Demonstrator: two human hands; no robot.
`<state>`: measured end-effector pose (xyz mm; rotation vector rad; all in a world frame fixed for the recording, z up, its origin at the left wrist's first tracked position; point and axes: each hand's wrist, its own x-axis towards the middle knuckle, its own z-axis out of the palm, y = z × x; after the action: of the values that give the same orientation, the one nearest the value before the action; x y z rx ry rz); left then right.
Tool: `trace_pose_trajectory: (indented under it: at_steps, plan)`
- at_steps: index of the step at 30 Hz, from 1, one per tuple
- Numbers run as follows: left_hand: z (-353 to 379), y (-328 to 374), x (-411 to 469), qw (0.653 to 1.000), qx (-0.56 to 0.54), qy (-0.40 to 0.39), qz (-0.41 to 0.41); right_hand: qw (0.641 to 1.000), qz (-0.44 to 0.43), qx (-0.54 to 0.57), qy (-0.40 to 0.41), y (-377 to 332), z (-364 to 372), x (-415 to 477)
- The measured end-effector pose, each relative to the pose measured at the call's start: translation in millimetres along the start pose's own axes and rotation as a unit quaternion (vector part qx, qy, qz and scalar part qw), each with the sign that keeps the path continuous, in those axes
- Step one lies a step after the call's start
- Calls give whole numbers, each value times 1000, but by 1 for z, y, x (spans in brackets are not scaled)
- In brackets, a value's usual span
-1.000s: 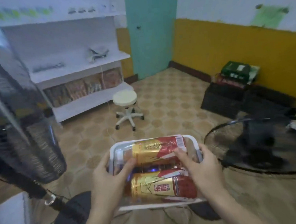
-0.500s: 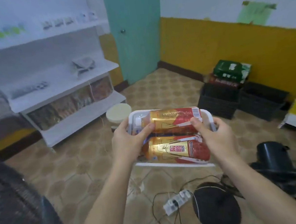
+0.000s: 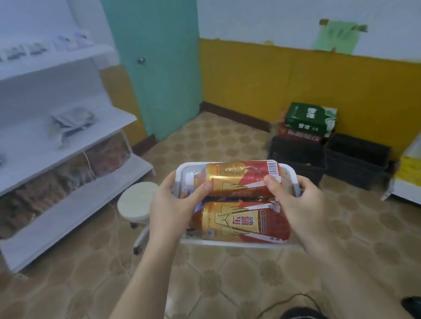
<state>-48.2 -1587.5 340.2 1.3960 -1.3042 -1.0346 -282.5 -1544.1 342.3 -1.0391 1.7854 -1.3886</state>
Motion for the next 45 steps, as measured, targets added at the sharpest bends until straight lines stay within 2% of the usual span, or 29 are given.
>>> trace_pose_trajectory:
  at_steps: [8,13,20,36,45]
  plan:
    - [18,-29,234,998,23,-44,36,998,27,-4,60,-11,112,175]
    - [21,-23,378,996,45,-67,44,996,51,1,73,-37,182,290]
    - [56,-5,548,992,67,-93,54,993,60,-42,90,-66,233,441]
    - [275,36,964,993,32,-96,64,994,30,-15,103,-82,279,907]
    - [414,38,1205,985,-11,-154,82,985,43,-18,164,-68,301,1154]
